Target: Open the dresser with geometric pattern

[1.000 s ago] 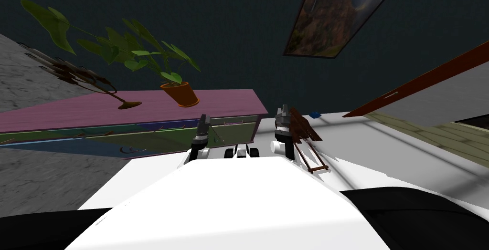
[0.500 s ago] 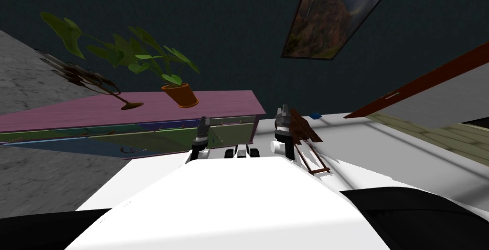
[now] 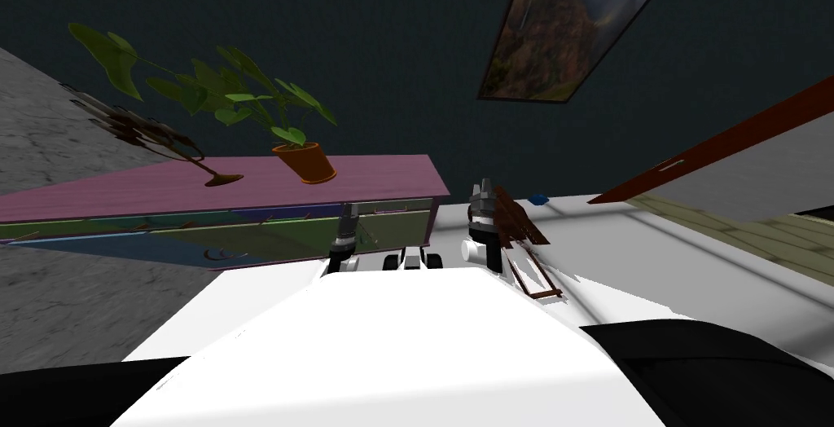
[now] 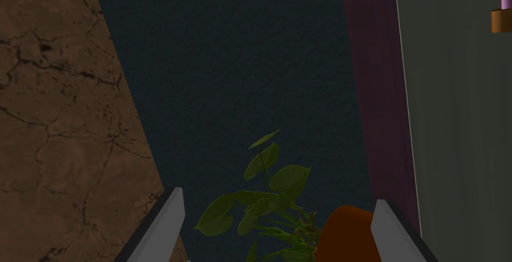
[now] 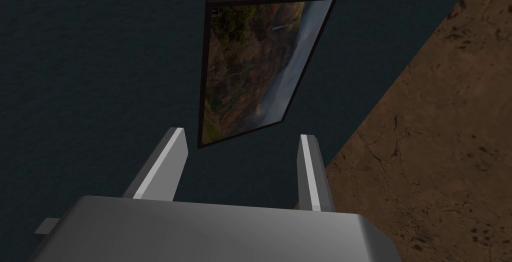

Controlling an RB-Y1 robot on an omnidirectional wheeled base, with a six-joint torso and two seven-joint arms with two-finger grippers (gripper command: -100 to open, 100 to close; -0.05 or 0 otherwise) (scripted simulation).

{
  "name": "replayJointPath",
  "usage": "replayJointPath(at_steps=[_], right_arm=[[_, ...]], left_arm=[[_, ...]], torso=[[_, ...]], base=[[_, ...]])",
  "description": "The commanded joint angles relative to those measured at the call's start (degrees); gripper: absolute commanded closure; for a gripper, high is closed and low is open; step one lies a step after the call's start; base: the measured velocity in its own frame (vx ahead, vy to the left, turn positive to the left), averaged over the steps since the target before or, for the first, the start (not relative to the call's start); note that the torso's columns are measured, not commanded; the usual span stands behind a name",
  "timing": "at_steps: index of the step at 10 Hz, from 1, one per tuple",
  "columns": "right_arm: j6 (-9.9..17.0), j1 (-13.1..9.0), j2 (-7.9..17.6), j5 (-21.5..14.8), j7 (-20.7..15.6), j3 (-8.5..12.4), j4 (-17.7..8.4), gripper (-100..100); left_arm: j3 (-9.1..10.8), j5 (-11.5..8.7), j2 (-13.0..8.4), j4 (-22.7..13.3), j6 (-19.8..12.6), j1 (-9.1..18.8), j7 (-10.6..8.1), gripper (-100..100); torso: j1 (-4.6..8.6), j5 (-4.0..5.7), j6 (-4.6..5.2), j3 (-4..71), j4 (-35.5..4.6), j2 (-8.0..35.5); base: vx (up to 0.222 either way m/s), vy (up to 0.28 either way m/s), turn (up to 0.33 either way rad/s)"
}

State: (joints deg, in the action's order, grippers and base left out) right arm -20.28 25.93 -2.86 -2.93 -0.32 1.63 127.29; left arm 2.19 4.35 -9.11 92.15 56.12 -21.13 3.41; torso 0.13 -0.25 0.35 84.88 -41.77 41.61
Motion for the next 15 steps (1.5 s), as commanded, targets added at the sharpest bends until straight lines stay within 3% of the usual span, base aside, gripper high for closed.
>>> replayJointPath(at_steps=[1,9,15], right_arm=[[0.00,0.00,0.00,0.00,0.00,0.00,0.00,0],[0.00,0.00,0.00,0.00,0.00,0.00,0.00,0],[0.00,0.00,0.00,0.00,0.00,0.00,0.00,0]], left_arm=[[-0.15,-0.07,0.11,-3.80,2.14,0.13,0.00,-100],[0.32,-0.55,0.77,-12.34,8.00,1.18,0.53,-100],[0.92,-1.14,2.71,-22.41,15.44,2.46,1.21,-100]], torso=[[-0.02,-0.06,0.05,0.01,0.08,-0.03],[-0.07,0.15,-0.12,-0.03,-0.28,0.14],[-0.14,0.21,-0.27,-0.25,-0.46,0.54]], base=[[0.006,-0.044,0.006],[0.009,-0.051,0.002],[0.018,-0.068,0.001]])
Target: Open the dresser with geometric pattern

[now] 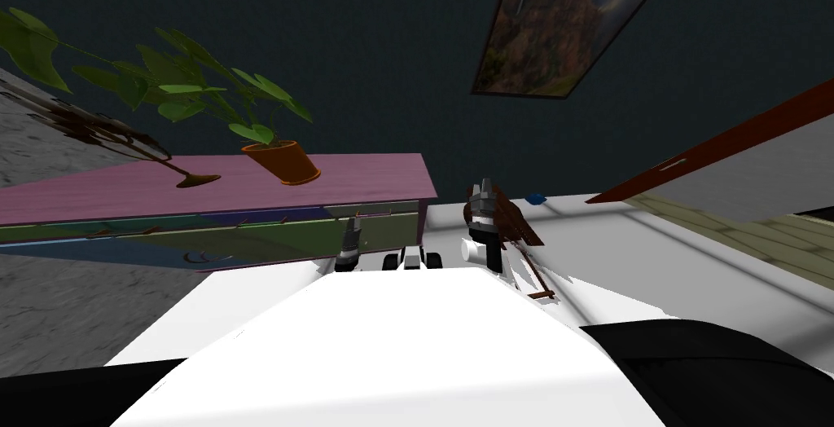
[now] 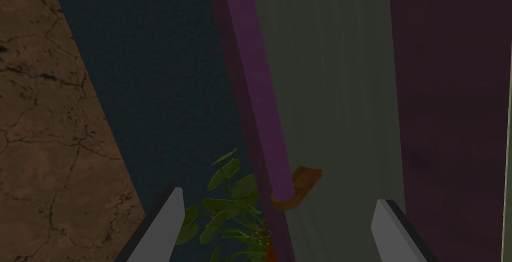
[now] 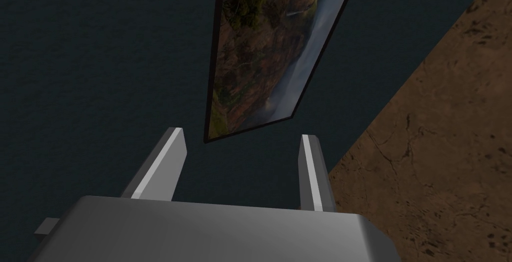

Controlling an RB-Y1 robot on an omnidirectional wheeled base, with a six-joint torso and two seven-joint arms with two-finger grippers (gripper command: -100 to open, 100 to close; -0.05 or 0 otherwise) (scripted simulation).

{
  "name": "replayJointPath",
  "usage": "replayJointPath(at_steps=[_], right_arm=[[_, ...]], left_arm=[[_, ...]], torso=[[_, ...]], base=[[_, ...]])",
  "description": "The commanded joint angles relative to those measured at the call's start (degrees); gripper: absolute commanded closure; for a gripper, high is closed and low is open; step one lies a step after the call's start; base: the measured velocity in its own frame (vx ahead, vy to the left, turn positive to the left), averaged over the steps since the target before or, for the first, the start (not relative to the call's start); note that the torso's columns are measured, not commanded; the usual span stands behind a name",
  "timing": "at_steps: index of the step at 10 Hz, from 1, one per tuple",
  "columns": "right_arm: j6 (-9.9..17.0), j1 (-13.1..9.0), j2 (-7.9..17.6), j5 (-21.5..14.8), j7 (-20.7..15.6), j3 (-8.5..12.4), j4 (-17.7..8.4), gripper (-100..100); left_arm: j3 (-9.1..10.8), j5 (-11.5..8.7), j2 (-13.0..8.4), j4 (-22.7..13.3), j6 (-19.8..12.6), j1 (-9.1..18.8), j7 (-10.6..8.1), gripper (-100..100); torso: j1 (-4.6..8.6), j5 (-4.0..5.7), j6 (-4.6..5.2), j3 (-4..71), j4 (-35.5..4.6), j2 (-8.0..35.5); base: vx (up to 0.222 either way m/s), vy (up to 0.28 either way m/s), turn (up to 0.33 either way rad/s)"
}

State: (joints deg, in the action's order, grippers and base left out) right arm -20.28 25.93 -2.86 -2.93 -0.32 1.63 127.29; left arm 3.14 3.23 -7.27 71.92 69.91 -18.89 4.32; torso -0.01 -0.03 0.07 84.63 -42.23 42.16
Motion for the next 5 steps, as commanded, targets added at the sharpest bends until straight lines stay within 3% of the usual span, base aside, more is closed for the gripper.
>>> replayJointPath(at_steps=[1,4,5], right_arm=[[0.00,0.00,0.00,0.00,0.00,0.00,0.00,0],[0.00,0.00,0.00,0.00,0.00,0.00,0.00,0],[0.00,0.00,0.00,0.00,0.00,0.00,0.00,0]], left_arm=[[0.05,-0.10,1.40,-3.46,2.64,0.38,0.38,-100],[0.23,-0.27,3.58,-6.42,4.96,0.75,0.59,-100],[0.30,-0.34,5.29,-7.50,5.79,0.89,0.66,-100]], torso=[[0.00,0.02,-0.05,-0.06,-0.04,0.10],[-0.02,0.03,-0.07,-0.09,-0.06,0.17],[-0.03,0.03,-0.07,-0.07,-0.06,0.14]], base=[[0.012,-0.061,0.006],[0.006,-0.049,0.005],[0.005,-0.039,0.005]])
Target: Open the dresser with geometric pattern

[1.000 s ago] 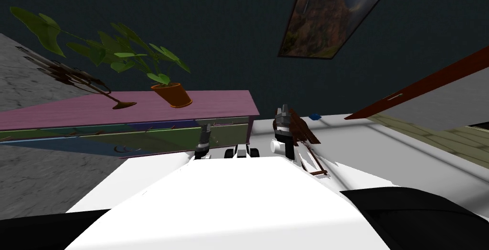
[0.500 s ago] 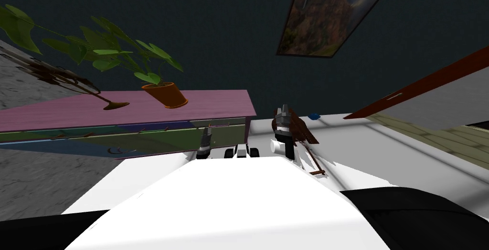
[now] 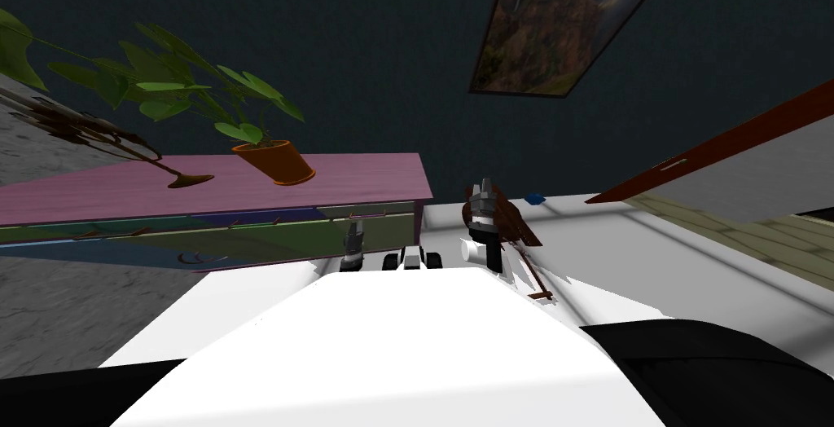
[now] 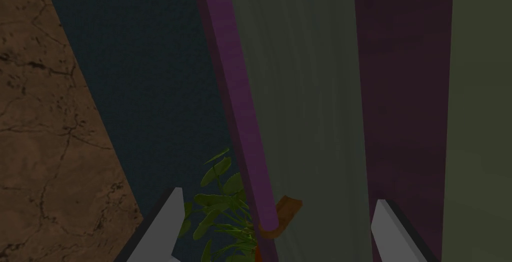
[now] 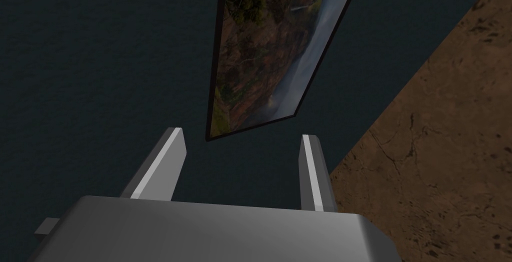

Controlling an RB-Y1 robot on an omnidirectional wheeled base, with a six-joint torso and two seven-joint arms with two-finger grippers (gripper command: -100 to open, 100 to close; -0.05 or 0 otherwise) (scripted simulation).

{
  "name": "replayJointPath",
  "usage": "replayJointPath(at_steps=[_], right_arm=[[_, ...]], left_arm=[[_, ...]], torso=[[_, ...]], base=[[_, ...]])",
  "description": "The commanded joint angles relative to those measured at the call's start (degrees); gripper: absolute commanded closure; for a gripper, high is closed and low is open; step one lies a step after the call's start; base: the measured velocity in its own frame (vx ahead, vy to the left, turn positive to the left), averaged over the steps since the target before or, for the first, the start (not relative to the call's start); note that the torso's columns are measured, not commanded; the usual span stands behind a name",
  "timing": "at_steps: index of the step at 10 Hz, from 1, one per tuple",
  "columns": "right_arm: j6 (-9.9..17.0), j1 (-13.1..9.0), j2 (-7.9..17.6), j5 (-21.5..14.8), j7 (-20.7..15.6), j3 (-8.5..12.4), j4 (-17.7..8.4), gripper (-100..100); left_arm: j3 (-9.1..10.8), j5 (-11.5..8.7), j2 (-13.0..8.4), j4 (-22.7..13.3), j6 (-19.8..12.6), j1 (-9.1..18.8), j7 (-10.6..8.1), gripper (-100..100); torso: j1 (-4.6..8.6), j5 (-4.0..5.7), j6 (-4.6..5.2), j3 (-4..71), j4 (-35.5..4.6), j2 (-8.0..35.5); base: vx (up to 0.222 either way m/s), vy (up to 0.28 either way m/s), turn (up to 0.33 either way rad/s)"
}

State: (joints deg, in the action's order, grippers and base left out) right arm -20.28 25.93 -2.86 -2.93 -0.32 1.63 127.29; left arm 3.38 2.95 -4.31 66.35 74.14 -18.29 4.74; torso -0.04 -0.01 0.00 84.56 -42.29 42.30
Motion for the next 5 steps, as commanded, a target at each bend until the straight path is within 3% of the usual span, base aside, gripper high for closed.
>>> replayJointPath(at_steps=[1,5], right_arm=[[0.00,0.00,0.00,0.00,0.00,0.00,0.00,0],[0.00,0.00,0.00,0.00,0.00,0.00,0.00,0]], left_arm=[[0.02,-0.02,1.38,-1.12,0.88,0.13,0.13,-100],[0.56,-0.41,0.60,1.36,-4.15,2.86,-0.40,-100]], torso=[[0.02,0.00,0.00,0.01,0.01,-0.02],[0.03,0.01,0.00,-0.02,-0.01,0.03]], base=[[0.002,-0.020,0.002],[-0.021,-0.018,0.013]])
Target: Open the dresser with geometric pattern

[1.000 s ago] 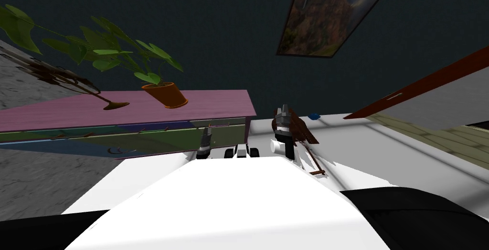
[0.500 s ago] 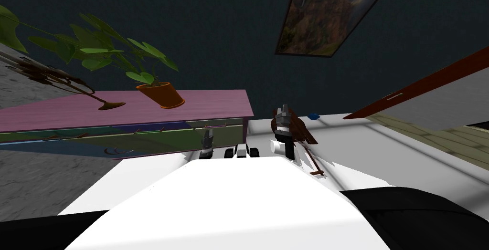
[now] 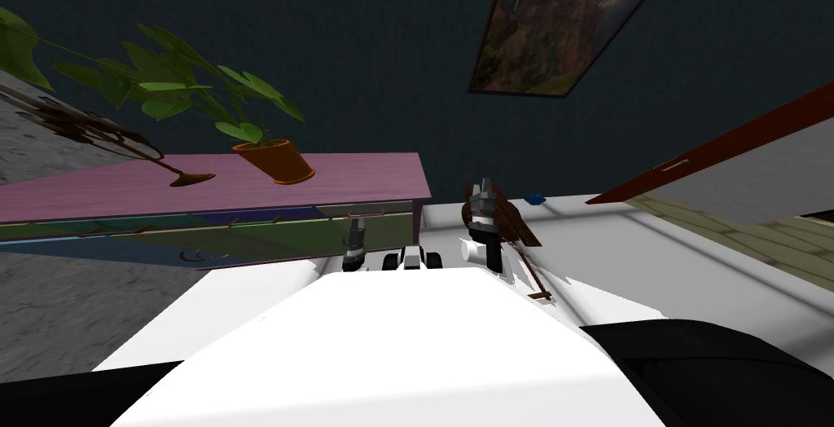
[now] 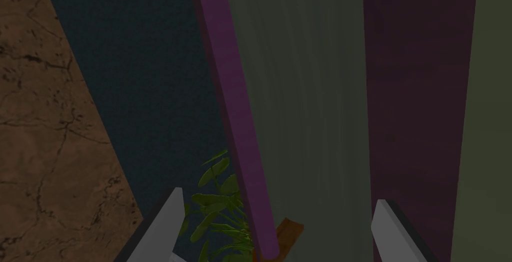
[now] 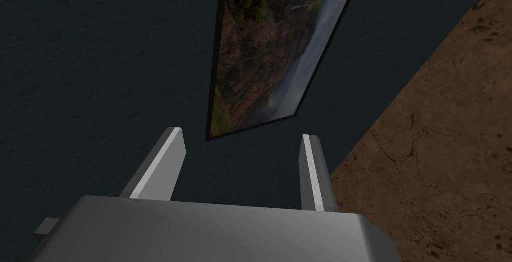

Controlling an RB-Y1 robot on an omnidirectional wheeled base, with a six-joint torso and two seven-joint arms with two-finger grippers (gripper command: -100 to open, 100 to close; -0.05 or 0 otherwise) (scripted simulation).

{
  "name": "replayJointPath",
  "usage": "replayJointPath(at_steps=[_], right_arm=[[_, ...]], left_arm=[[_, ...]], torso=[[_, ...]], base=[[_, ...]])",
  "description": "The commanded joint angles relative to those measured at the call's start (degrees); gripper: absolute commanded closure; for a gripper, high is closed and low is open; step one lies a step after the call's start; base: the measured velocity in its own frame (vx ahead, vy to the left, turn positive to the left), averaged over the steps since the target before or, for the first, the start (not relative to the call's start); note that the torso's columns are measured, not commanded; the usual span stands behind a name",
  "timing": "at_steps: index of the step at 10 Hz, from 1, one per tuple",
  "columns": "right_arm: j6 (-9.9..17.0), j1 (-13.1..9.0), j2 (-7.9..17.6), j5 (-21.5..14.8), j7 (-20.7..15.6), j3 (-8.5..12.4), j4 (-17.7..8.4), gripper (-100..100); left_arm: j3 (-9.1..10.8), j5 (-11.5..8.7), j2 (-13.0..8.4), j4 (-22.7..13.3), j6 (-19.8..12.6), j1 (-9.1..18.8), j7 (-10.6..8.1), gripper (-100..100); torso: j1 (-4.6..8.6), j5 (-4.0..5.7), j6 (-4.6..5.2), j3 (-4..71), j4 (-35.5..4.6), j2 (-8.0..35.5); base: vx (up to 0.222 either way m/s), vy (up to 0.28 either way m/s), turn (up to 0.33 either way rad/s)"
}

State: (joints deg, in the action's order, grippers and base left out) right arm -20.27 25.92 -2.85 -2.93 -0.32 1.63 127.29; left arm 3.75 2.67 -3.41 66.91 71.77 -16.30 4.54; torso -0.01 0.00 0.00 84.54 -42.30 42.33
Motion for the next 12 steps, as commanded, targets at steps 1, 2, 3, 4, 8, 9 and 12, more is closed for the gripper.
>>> replayJointPath(at_steps=[1,2,3,4,8,9,12], right_arm=[[0.00,0.00,0.00,0.00,0.00,0.00,0.00,0],[0.00,0.00,0.00,0.00,0.00,0.00,0.00,0],[0.00,0.00,0.00,0.00,0.00,0.00,0.00,0],[0.00,0.00,0.00,0.00,0.00,0.00,0.00,0],[0.00,0.01,0.00,0.00,0.00,0.00,0.00,0],[0.00,0.00,0.00,0.00,0.00,0.00,0.00,0],[0.00,-0.01,0.00,0.00,0.00,0.00,0.00,0]], left_arm=[[0.35,-0.24,-0.57,1.54,-3.27,1.65,-0.36,-100],[0.43,-0.30,-0.71,1.92,-4.02,2.04,-0.44,-100],[0.33,-0.24,-0.59,1.67,-3.30,1.52,-0.40,-100],[0.19,-0.13,-0.30,0.80,-1.78,0.87,-0.19,100],[-0.20,0.14,0.38,-1.07,1.95,-1.08,0.21,100],[-0.28,0.20,0.51,-1.44,2.70,-1.46,0.29,100],[0.04,-0.07,-0.42,0.80,-0.34,-0.58,-0.66,100]], torso=[[0.01,0.00,0.00,0.01,0.01,-0.02],[0.00,0.00,-0.01,0.03,0.01,-0.04],[0.00,0.02,0.01,0.04,-0.01,-0.06],[-0.01,0.01,0.00,0.06,0.00,-0.09],[0.13,0.09,0.00,-0.07,-0.09,0.11],[0.07,0.01,0.00,-0.05,0.01,0.03],[0.09,0.05,-0.04,-0.14,-0.08,0.28]], base=[[-0.026,-0.015,0.013],[-0.024,-0.013,0.012],[-0.011,-0.006,0.002],[0.013,0.007,-0.011],[0.026,0.018,-0.012],[0.013,0.013,-0.009],[-0.095,-0.029,0.025]])
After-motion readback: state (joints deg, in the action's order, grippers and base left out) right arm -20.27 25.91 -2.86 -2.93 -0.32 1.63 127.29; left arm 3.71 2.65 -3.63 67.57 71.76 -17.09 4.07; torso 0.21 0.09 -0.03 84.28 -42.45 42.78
